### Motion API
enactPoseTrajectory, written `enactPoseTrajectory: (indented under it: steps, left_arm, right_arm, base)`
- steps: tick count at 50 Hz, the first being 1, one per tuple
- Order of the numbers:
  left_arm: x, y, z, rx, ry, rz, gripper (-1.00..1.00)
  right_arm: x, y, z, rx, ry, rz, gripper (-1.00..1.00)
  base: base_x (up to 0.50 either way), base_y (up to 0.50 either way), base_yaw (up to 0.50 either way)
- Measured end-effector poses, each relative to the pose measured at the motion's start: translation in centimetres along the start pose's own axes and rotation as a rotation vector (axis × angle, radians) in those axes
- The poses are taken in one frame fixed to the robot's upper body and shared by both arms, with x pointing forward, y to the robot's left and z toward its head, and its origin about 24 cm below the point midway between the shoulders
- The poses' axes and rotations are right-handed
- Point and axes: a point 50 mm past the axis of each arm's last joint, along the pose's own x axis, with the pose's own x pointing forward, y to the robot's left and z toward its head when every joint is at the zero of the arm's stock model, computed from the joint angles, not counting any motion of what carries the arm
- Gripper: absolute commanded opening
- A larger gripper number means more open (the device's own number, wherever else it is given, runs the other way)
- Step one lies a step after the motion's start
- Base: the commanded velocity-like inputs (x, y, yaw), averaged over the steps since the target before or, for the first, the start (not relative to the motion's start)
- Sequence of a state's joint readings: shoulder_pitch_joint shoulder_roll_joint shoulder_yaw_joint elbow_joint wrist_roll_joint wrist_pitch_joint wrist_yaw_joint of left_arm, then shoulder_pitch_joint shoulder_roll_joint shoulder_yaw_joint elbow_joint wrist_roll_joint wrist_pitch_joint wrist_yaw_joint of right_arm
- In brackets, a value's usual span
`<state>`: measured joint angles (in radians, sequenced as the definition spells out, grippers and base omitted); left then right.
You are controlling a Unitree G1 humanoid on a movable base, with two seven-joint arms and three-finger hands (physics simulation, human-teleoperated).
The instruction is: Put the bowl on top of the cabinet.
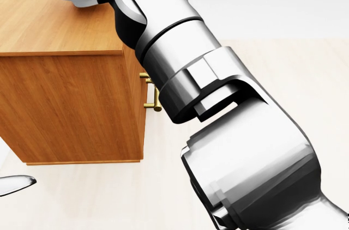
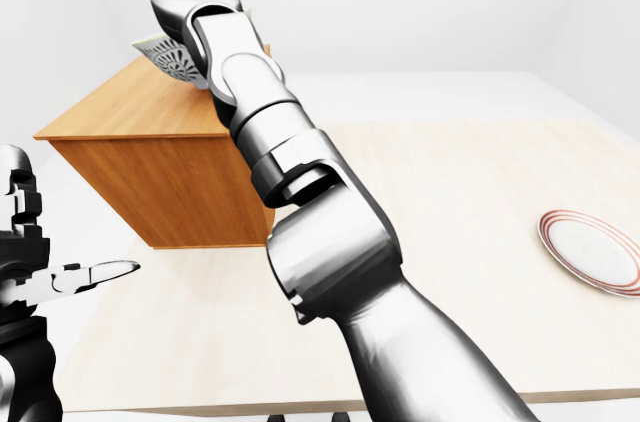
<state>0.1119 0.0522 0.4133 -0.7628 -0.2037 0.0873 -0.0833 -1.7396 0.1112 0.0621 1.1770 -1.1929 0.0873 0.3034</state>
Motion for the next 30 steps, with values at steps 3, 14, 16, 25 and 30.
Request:
enactPoseTrajectory:
  steps: [3,14,16,25,30]
  left_arm:
    - [0.00,0.00,0.00,0.000,0.000,0.000,1.00]
    - [0.02,0.03,-0.02,-0.002,0.000,0.001,1.00]
    - [0.03,0.04,-0.02,-0.002,0.000,0.001,1.00]
    - [0.05,0.09,0.04,-0.002,-0.003,0.002,1.00]
    - [0.06,0.12,0.07,-0.002,-0.005,0.002,1.00]
  right_arm:
    - [0.03,0.29,0.17,0.007,-0.006,0.004,-1.00]
    - [0.09,0.77,0.53,0.010,-0.017,0.007,-1.00]
    - [0.08,0.79,0.58,0.006,-0.017,0.005,-1.00]
    - [0.08,0.88,0.69,-0.002,-0.019,0.001,-1.00]
    - [0.08,0.90,0.73,-0.006,-0.020,-0.001,-1.00]
  base:
    - [0.00,0.00,0.00]
    - [0.00,0.00,0.00]
    - [0.00,0.00,0.00]
    - [0.00,0.00,0.00]
    - [0.00,0.00,0.00]
